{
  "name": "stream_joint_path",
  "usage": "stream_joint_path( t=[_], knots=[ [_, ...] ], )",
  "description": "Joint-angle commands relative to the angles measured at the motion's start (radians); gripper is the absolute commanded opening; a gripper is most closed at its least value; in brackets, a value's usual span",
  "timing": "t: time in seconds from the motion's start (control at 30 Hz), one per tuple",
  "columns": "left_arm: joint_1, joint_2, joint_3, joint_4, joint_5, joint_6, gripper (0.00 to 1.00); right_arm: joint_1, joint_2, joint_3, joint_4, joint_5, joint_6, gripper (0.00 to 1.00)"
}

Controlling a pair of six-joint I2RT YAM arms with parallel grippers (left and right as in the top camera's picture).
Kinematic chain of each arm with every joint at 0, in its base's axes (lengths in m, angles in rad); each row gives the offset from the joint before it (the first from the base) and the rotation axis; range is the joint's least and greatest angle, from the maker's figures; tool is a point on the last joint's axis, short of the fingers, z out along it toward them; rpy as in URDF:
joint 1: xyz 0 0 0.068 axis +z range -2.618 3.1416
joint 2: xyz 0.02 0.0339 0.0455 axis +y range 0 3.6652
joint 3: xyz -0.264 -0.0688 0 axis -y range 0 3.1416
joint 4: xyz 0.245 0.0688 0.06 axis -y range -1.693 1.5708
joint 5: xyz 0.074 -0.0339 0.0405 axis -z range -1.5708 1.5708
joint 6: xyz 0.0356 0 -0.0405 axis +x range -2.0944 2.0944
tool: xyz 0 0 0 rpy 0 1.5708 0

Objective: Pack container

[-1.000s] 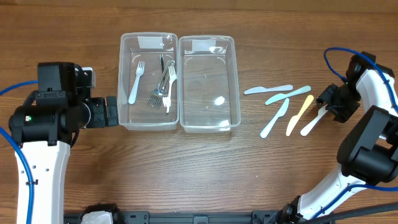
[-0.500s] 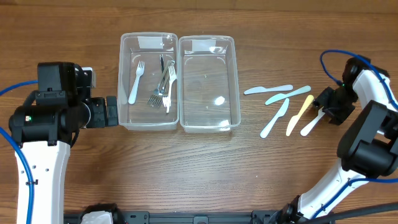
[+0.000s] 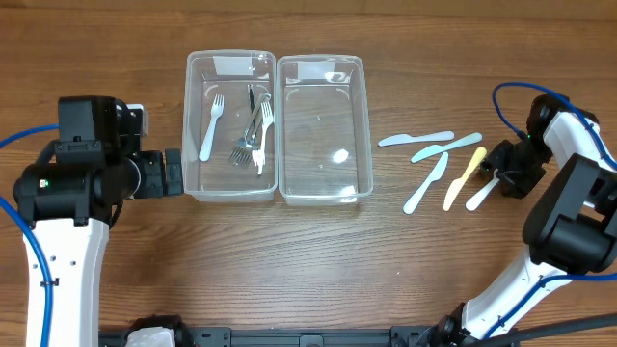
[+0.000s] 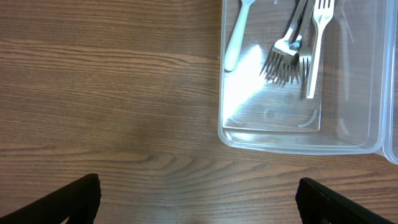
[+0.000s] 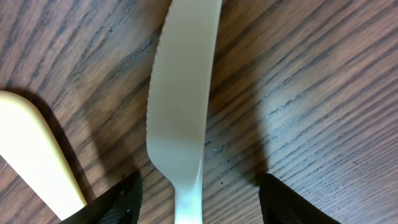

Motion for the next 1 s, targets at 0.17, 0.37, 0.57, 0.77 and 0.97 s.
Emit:
stream_joint_path(
  t=[0.17, 0.37, 0.57, 0.77, 0.97],
  knots=[
    [0.001, -0.001, -0.005, 0.001, 0.007, 0.02, 1.0, -0.002, 0.01, -0.092, 0.037, -0.014, -0.014, 0.58],
    [0.001, -0.001, -0.005, 0.001, 0.007, 0.02, 1.0, -0.002, 0.01, -0.092, 0.036, -0.016, -0.014, 0.25],
    [0.001, -0.001, -0.005, 0.001, 0.007, 0.02, 1.0, -0.002, 0.01, -0.092, 0.036, -0.018, -0.014, 0.11],
    [0.001, -0.001, -0.005, 0.001, 0.007, 0.02, 1.0, -0.002, 0.01, -0.092, 0.037, -0.017, -0.014, 0.09],
    [0.001, -0.001, -0.005, 0.001, 0.007, 0.02, 1.0, -0.002, 0.01, -0.09, 0.036, -0.014, -0.014, 0.04]
  ],
)
